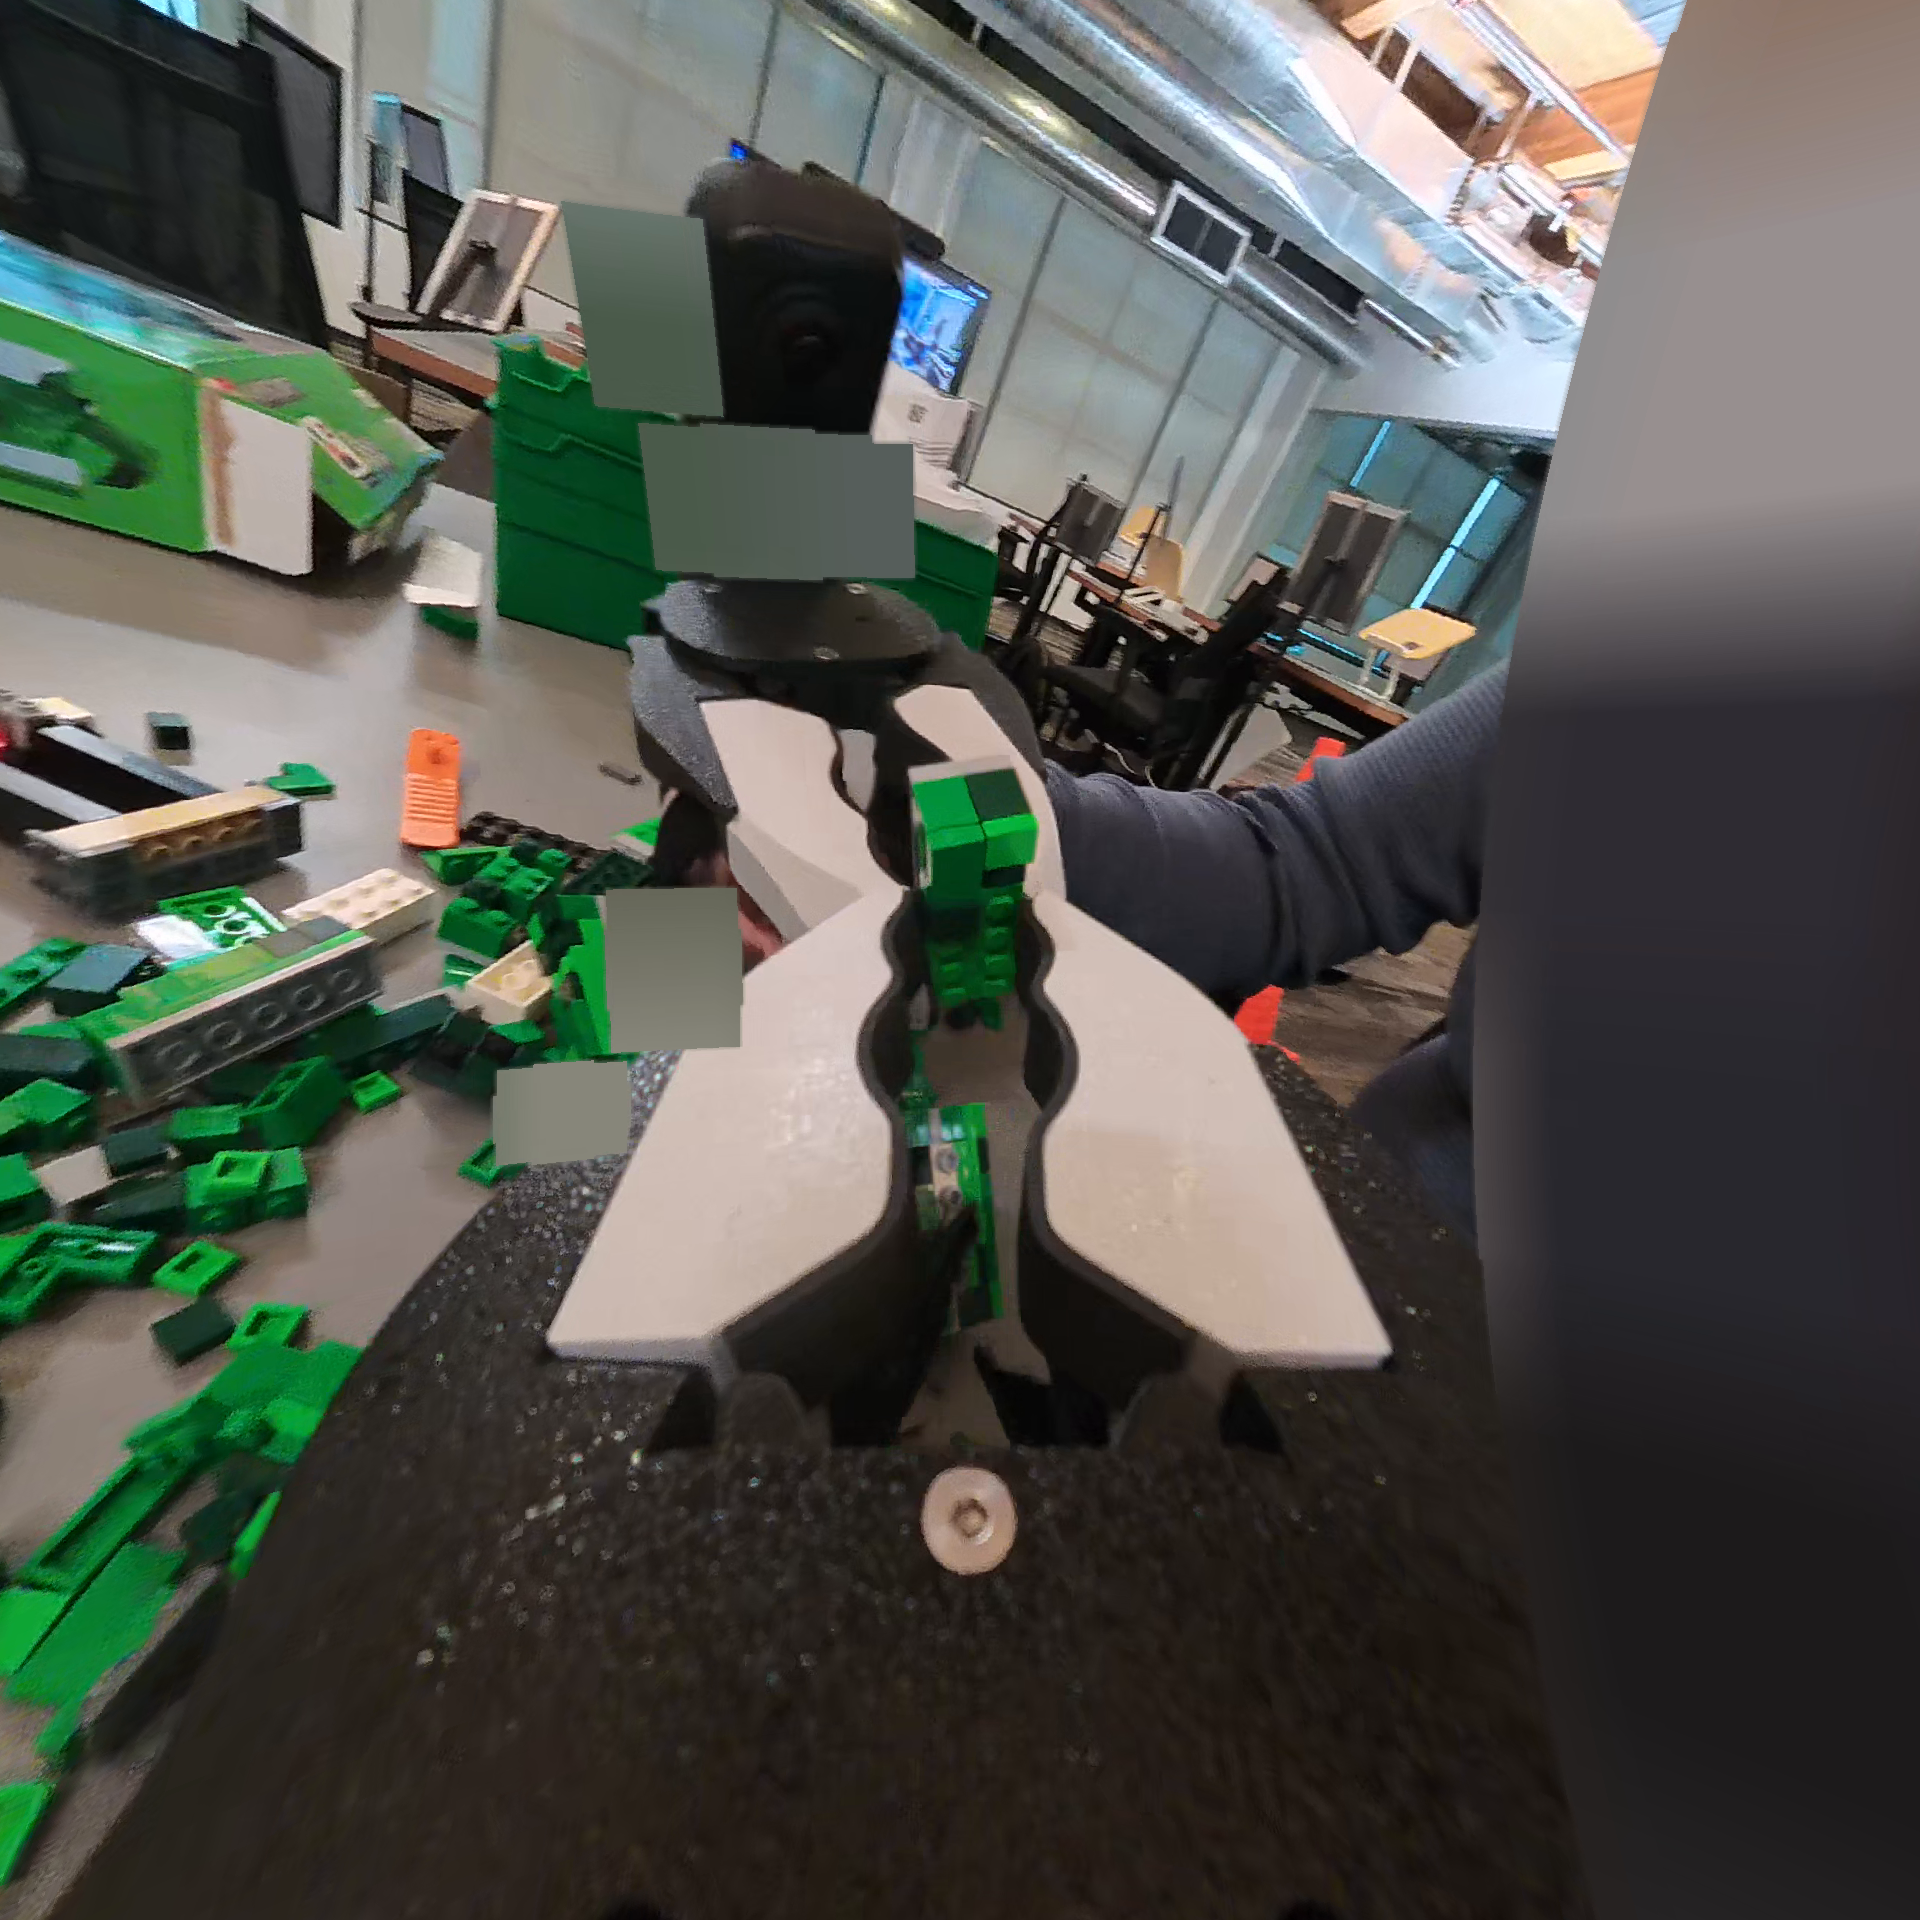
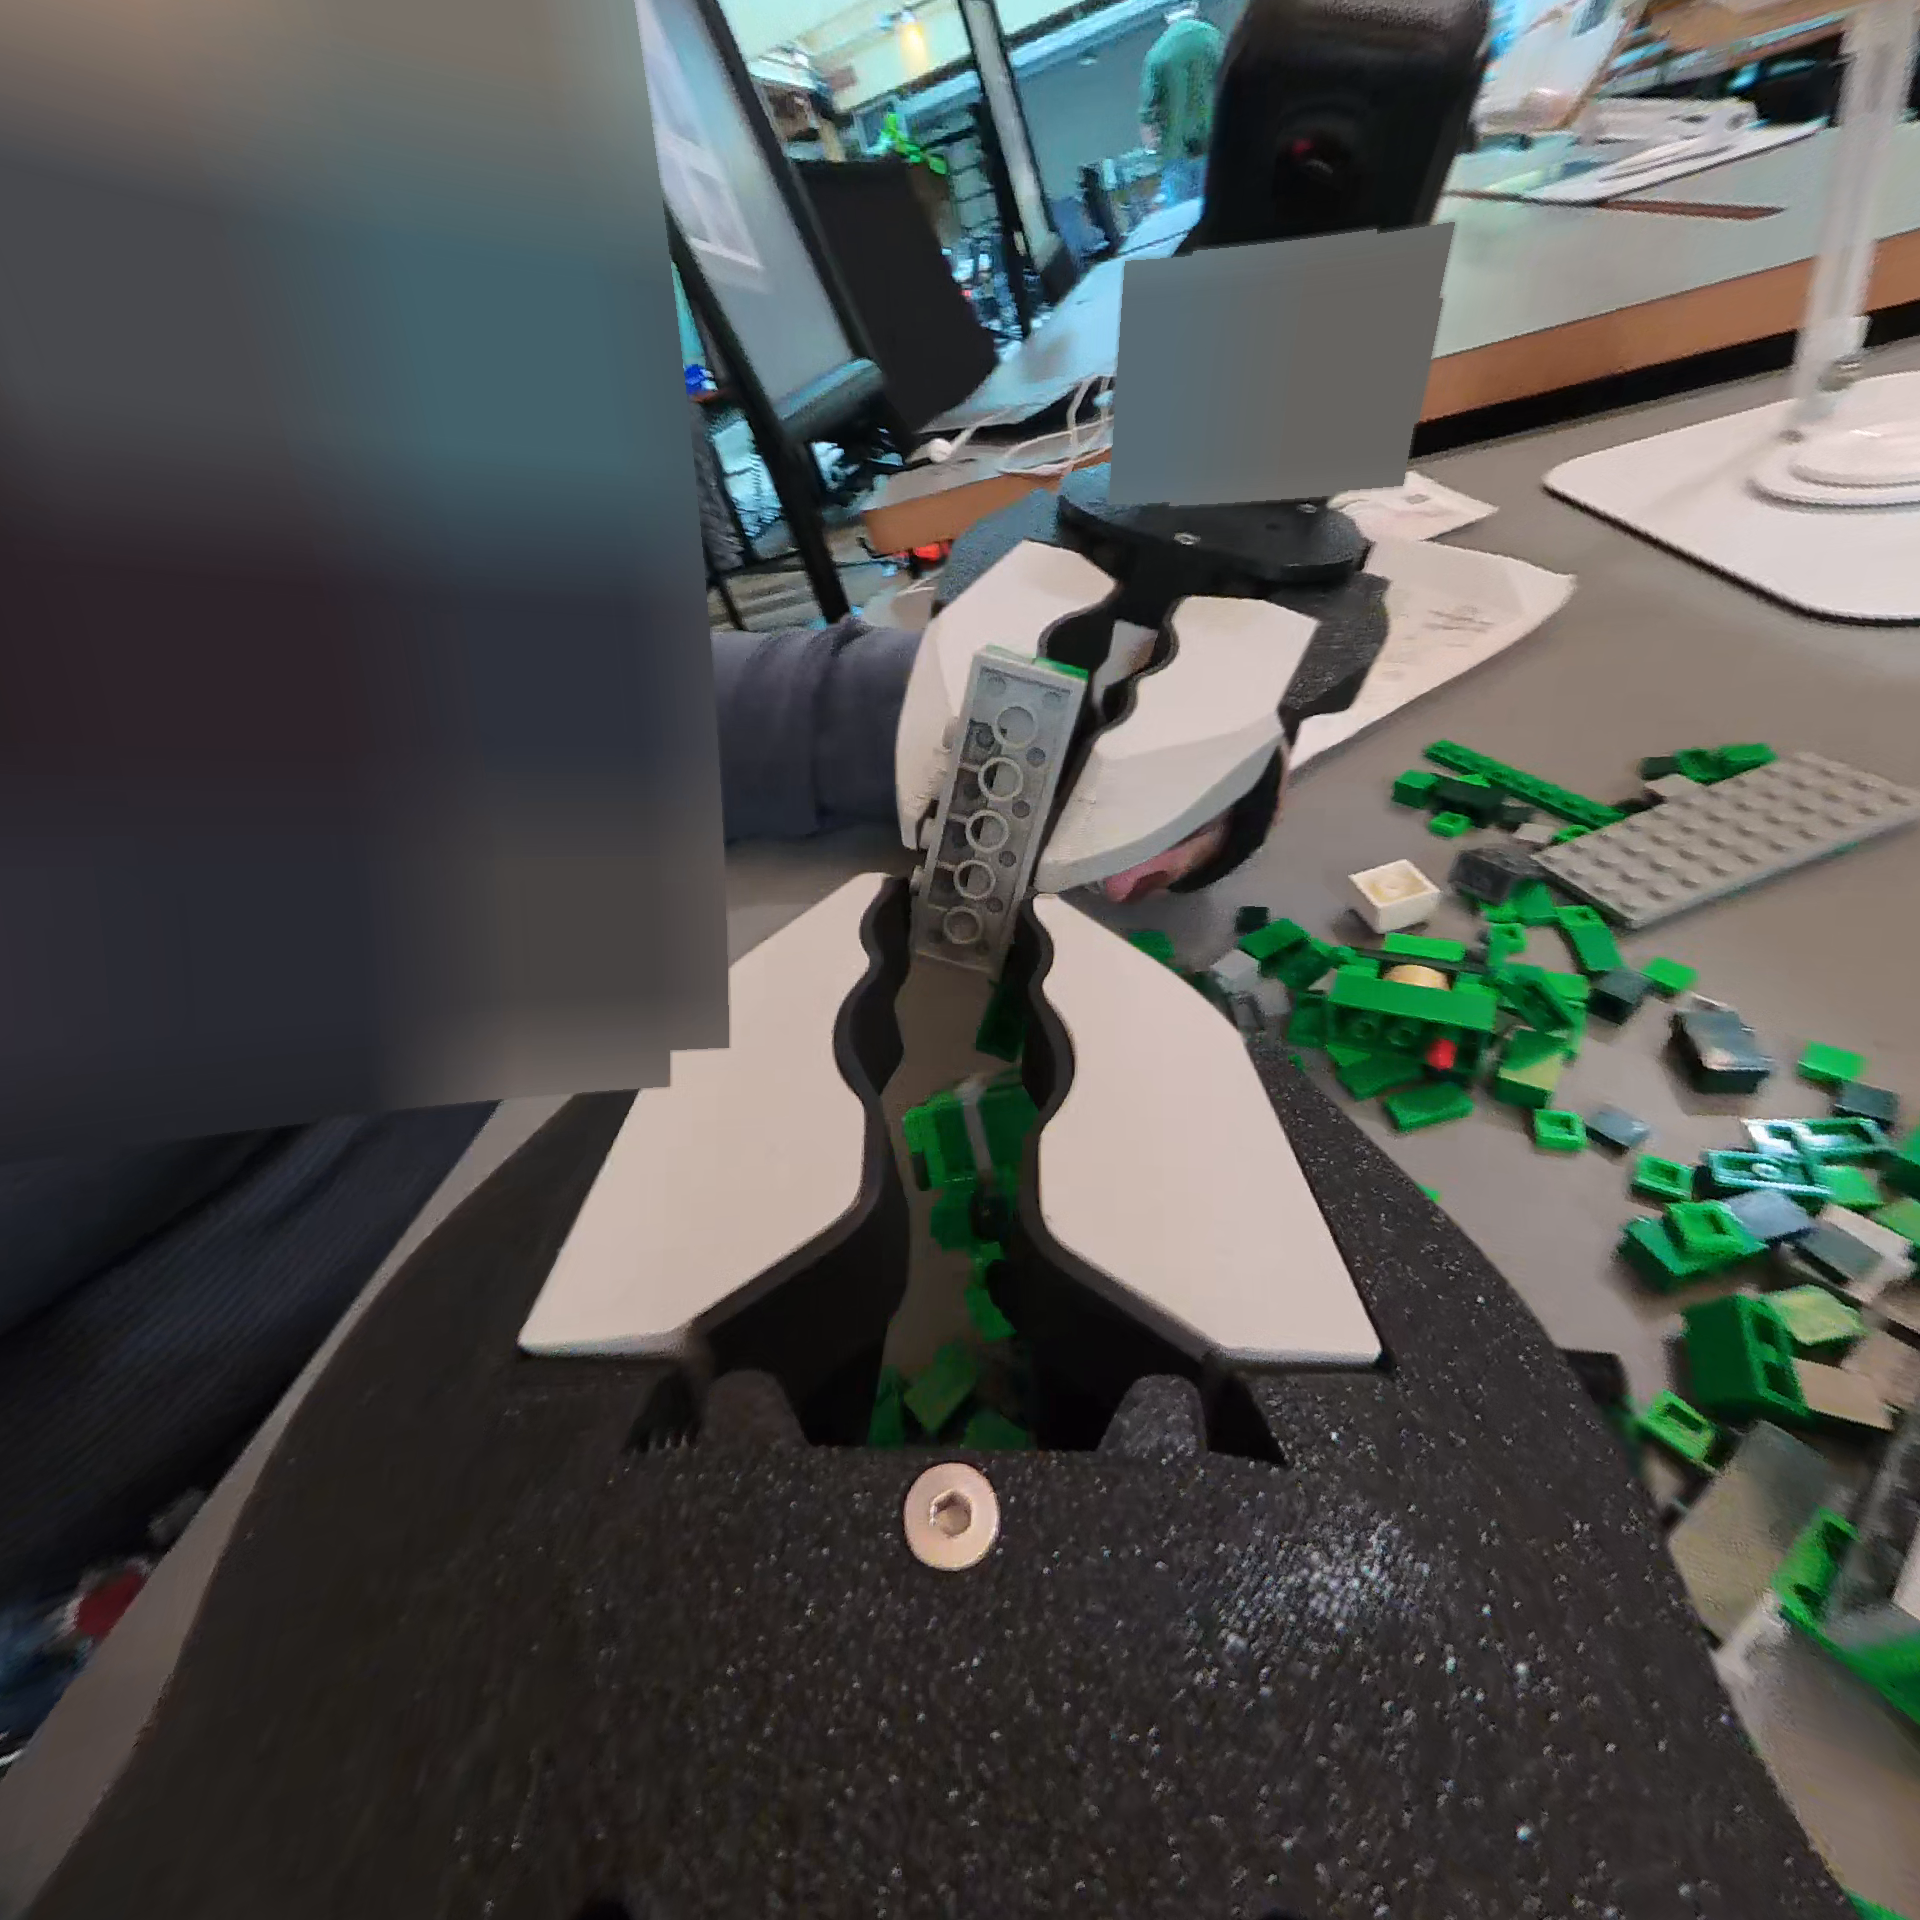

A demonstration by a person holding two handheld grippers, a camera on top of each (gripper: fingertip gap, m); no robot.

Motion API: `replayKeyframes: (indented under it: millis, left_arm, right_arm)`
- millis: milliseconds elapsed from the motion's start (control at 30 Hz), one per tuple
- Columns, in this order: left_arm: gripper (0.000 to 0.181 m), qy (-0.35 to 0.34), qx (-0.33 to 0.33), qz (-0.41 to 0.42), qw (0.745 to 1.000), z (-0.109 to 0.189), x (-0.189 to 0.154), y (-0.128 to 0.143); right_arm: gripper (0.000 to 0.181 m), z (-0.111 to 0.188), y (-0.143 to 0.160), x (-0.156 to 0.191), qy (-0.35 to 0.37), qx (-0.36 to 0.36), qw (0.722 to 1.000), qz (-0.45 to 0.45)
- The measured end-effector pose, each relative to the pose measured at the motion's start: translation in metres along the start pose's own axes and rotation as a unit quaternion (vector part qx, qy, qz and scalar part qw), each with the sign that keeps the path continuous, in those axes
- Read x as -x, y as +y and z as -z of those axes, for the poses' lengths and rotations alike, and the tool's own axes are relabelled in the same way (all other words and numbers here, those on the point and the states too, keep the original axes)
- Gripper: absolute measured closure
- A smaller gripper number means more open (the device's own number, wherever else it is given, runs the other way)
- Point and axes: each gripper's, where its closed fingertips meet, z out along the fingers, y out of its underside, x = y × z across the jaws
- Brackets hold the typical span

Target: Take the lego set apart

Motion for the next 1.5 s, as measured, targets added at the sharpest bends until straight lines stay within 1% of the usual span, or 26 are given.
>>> replayKeyframes:
  millis: [333,633,733,800,867,933,1067,1133,1200,1267,1333,1400,1500]
  left_arm:
    - [0.163,0.047,0.003,0.032,0.998,0.0,-0.008,0.005]
    - [0.163,0.076,0.004,0.035,0.996,0.0,-0.016,0.006]
    - [0.164,0.072,-0.003,0.037,0.997,0.0,-0.014,0.004]
    - [0.164,0.047,-0.029,0.036,0.998,0.001,-0.007,-0.002]
    - [0.165,-0.002,-0.065,0.039,0.997,0.004,0.008,-0.011]
    - [0.166,-0.058,-0.08,0.026,0.995,0.008,0.022,-0.015]
    - [0.166,-0.126,-0.053,-0.024,0.99,0.012,0.033,-0.012]
    - [0.166,-0.158,-0.033,-0.046,0.986,0.014,0.038,-0.01]
    - [0.166,-0.195,-0.03,-0.059,0.979,0.016,0.044,-0.011]
    - [0.176,-0.234,-0.039,-0.069,0.969,0.018,0.05,-0.014]
    - [0.177,-0.26,-0.038,-0.077,0.962,0.018,0.054,-0.014]
    - [0.176,-0.276,-0.034,-0.077,0.958,0.018,0.057,-0.013]
    - [0.176,-0.263,-0.048,-0.048,0.962,0.016,0.057,-0.012]
  right_arm:
    - [0.162,-0.001,0.003,0.012,-0.086,-0.013,0.995,-0.053]
    - [0.162,-0.003,0.001,0.02,-0.13,-0.017,0.988,-0.077]
    - [0.162,-0.002,0.0,0.02,-0.132,-0.023,0.988,-0.082]
    - [0.163,0.0,-0.004,0.012,-0.109,-0.042,0.99,-0.083]
    - [0.163,0.005,-0.011,-0.004,-0.056,-0.07,0.993,-0.073]
    - [0.163,0.01,-0.014,-0.02,0.007,-0.081,0.995,-0.055]
    - [0.163,0.012,-0.01,-0.034,0.09,-0.053,0.994,-0.007]
    - [0.164,0.012,-0.007,-0.041,0.132,-0.03,0.991,0.013]
    - [0.164,0.013,-0.007,-0.049,0.173,-0.015,0.984,0.031]
    - [0.164,0.018,-0.009,-0.06,0.225,-0.009,0.973,0.042]
    - [0.164,0.021,-0.008,-0.064,0.245,-0.003,0.968,0.05]
    - [0.164,0.022,-0.007,-0.067,0.248,-0.004,0.968,0.043]
    - [0.164,0.022,-0.005,-0.065,0.224,-0.018,0.974,0.024]
